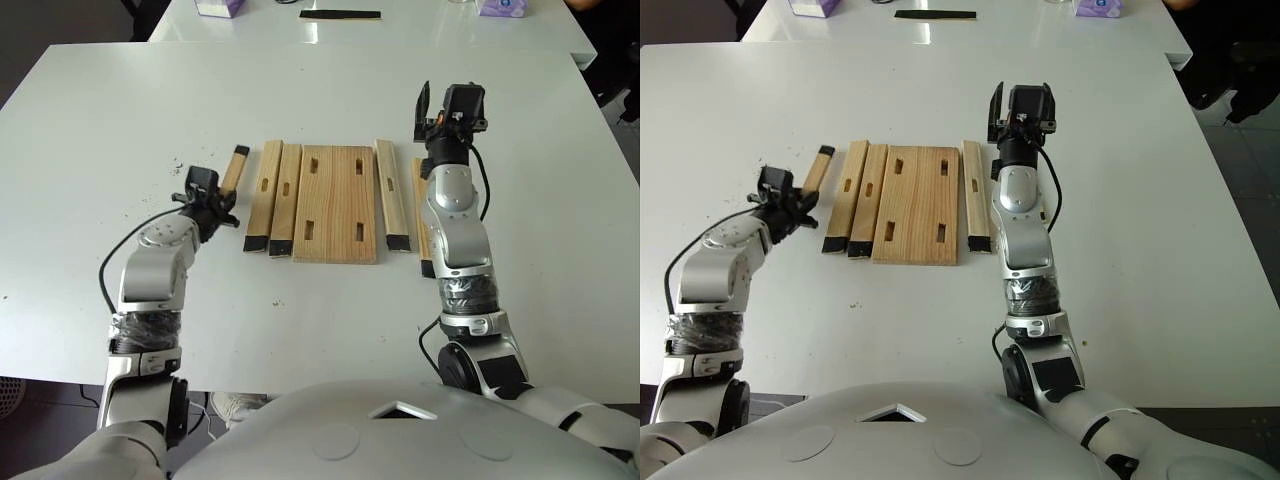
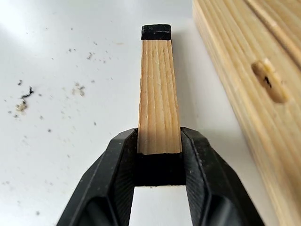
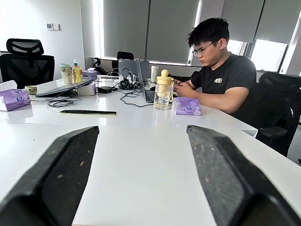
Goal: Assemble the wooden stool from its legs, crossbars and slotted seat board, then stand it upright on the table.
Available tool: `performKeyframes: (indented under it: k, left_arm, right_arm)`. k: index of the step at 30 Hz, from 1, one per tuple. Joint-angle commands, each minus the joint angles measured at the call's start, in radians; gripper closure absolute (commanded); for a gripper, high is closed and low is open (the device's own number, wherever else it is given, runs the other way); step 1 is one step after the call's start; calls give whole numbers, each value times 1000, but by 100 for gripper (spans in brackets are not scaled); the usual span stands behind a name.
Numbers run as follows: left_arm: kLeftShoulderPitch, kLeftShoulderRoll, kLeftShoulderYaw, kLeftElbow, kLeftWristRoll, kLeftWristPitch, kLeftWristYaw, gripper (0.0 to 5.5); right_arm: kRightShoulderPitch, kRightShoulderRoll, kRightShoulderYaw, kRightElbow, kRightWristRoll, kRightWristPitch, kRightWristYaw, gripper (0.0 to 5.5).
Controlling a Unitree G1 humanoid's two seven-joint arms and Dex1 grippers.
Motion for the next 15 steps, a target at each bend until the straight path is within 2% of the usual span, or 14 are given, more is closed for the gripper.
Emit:
performKeyframes:
  k: [1,4,7,11,15]
  left_arm:
    - [-266,-65,206,-52,-285,84,-32,419]
    - [-341,-96,266,-137,-564,156,-159,419]
    - [-328,-104,288,-177,-709,181,-211,419]
    - [-339,-100,286,-207,-886,212,-281,419]
    - [-330,-29,232,-214,-977,267,-407,419]
  right_arm:
    - [-59,-6,-83,-24,197,104,135,205]
    - [-121,-57,-87,-129,466,248,412,205]
    - [-166,-157,-78,-198,626,389,600,205]
    - [-221,-280,-147,-238,859,571,759,205]
    - [-277,-386,-245,-259,1090,698,852,205]
